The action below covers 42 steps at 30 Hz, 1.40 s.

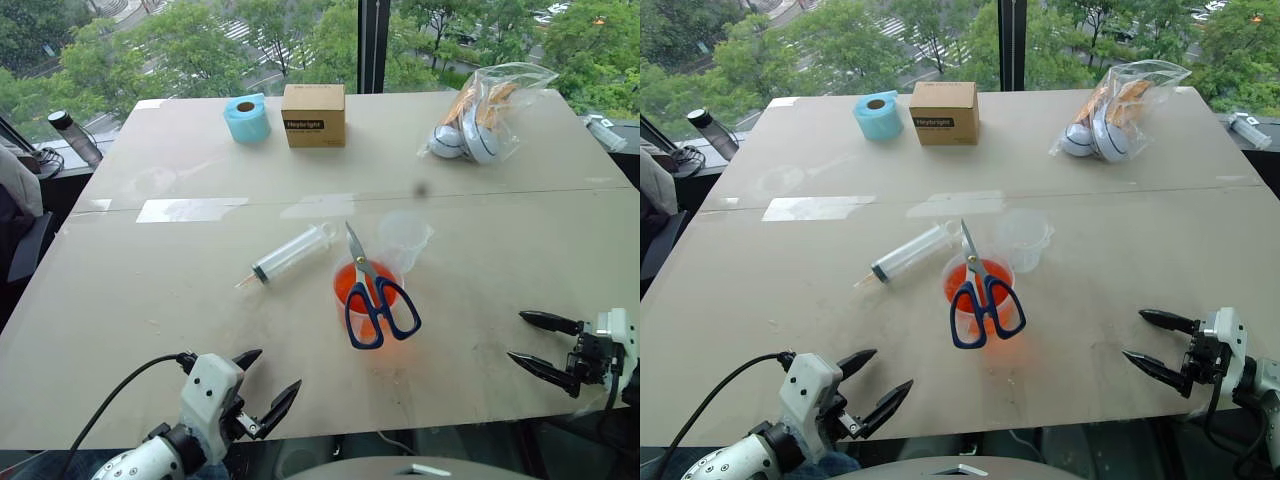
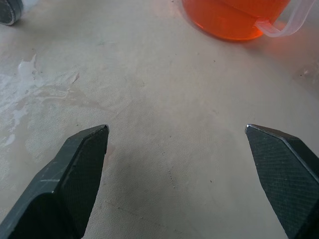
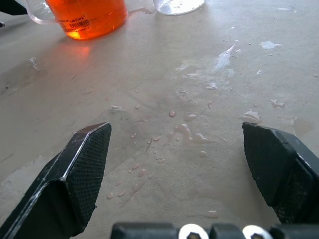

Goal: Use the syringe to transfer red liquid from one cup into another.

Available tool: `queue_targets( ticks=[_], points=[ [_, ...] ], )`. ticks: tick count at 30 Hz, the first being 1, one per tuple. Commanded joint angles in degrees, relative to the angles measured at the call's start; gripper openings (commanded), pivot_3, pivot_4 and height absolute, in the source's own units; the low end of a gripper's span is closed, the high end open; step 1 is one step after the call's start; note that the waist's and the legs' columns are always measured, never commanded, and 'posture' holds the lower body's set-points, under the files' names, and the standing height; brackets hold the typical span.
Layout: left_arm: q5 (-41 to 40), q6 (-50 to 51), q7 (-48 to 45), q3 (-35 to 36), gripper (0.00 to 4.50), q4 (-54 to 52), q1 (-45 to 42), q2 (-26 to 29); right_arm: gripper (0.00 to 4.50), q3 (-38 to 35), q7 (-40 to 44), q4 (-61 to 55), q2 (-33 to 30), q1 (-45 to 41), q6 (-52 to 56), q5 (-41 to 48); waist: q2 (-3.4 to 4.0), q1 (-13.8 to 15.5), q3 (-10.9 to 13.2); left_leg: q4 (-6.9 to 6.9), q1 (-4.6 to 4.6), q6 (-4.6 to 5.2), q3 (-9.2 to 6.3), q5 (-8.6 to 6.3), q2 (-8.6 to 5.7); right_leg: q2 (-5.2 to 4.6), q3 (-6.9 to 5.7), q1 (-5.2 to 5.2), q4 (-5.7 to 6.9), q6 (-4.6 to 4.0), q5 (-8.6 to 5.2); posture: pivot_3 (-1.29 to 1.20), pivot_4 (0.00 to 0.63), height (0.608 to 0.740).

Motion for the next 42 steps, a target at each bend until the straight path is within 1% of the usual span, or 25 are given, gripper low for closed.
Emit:
queue_targets(
  ticks=[1,4,8,18,25,28,30,33,36,38,40,42],
  points=[
    [0.16,-3.52,-2.3,0.53,4.46,2.14,0.58,0.59,4.5,-2.25,1.01,0.24,-0.37,-0.09,-1.67,0.89,0.0,0.01,0.0,0.0,0.0,0.0,0.0,0.0,0.0,0.0,0.0,0.0,0.0,0.0,0.0,0.0,0.15,0.74],
    [0.4,-7.36,-4.9,0.92,4.46,6.55,0.18,0.7,4.5,-2.27,1.55,1.56,-0.54,-0.41,-2.77,0.64,0.05,0.0,0.0,0.0,0.01,0.0,0.0,0.0,0.0,0.0,0.0,0.0,0.0,0.0,0.0,0.0,0.15,0.74],
    [0.67,-9.87,-5.82,0.66,4.46,8.55,0.25,0.55,4.5,-1.94,1.89,2.28,-0.48,-0.68,-3.57,0.69,0.05,-0.02,-0.01,0.0,0.01,0.0,0.0,0.0,0.0,-0.01,-0.01,0.0,0.0,0.0,0.0,0.0,0.15,0.74],
    [0.46,-11.88,-6.24,0.83,4.46,10.06,-0.17,0.59,4.5,-1.12,2.49,2.8,-0.27,-2.09,-3.74,0.76,0.06,-0.08,-0.01,0.0,0.02,0.0,0.0,0.0,0.0,-0.02,-0.01,0.0,0.01,0.0,0.0,0.0,0.15,0.74],
    [0.2,-11.47,-5.81,0.72,4.46,9.11,-0.41,0.54,4.5,-0.31,3.94,0.01,-1.42,-2.27,-0.43,1.91,0.08,-0.07,-0.01,0.0,0.02,0.0,0.0,0.0,0.01,-0.03,-0.01,0.0,0.02,0.0,0.0,0.0,0.15,0.74],
    [-2.46,-10.06,-6.9,3.01,4.46,6.77,-1.02,2.19,4.5,1.72,7.61,-9.6,-7.38,-0.28,9.43,5.04,0.23,-0.06,0.05,0.0,0.01,0.0,0.0,0.0,0.01,-0.05,0.0,0.0,0.02,0.0,0.0,0.0,0.15,0.74],
    [-5.08,-9.59,-8.95,5.17,4.46,5.01,-1.41,4.14,4.5,1.42,5.61,-16.18,-10.3,-0.83,18.65,10.27,0.21,-0.11,0.1,0.05,0.0,0.01,-0.01,-0.01,0.01,-0.07,-0.01,-0.03,0.09,0.0,0.0,0.0,0.15,0.74],
    [-12.96,-6.18,-13.55,8.98,4.46,1.87,-3.04,8.69,4.5,1.55,2.93,-24.56,-15.03,-3.03,31.53,18.2,0.14,-0.16,0.14,0.1,0.02,0.0,-0.06,-0.01,0.05,-0.06,-0.03,-0.08,0.29,-0.01,0.0,0.0,0.15,0.74],
    [-20.44,-3.34,-18.54,12.58,4.46,0.02,-5.83,13.91,4.5,2.45,0.06,-29.76,-19.2,-5.6,43.46,25.21,0.1,0.14,0.16,0.18,-0.05,-0.01,-0.07,-0.01,0.05,-0.07,-0.03,-0.14,0.34,-0.01,-0.01,0.0,0.15,0.74],
    [-25.28,-1.06,-20.15,15.14,4.46,-0.89,-7.55,16.32,4.5,2.84,-1.09,-31.85,-20.68,-7.79,49.53,29.72,0.06,0.11,0.18,0.24,-0.18,-0.01,-0.07,-0.01,0.05,-0.07,-0.07,-0.23,0.31,-0.01,-0.01,0.0,0.15,0.74],
    [-28.52,1.15,-21.82,17.23,4.46,-1.78,-8.82,19.0,4.5,4.11,-3.57,-33.03,-21.24,-11.05,53.97,31.85,-0.02,0.04,0.23,0.27,-0.24,-0.01,-0.07,-0.01,0.05,-0.07,-0.08,-0.24,0.3,0.0,0.0,0.0,0.15,0.74],
    [-28.8,2.25,-24.14,19.45,4.46,-2.1,-10.08,22.04,4.5,5.42,-10.15,-33.63,-18.86,-15.91,58.17,35.11,-0.09,-0.18,0.27,0.28,-0.25,-0.01,-0.07,-0.01,0.05,-0.05,-0.08,-0.25,0.33,0.0,0.0,0.0,0.15,0.74]
  ],
)
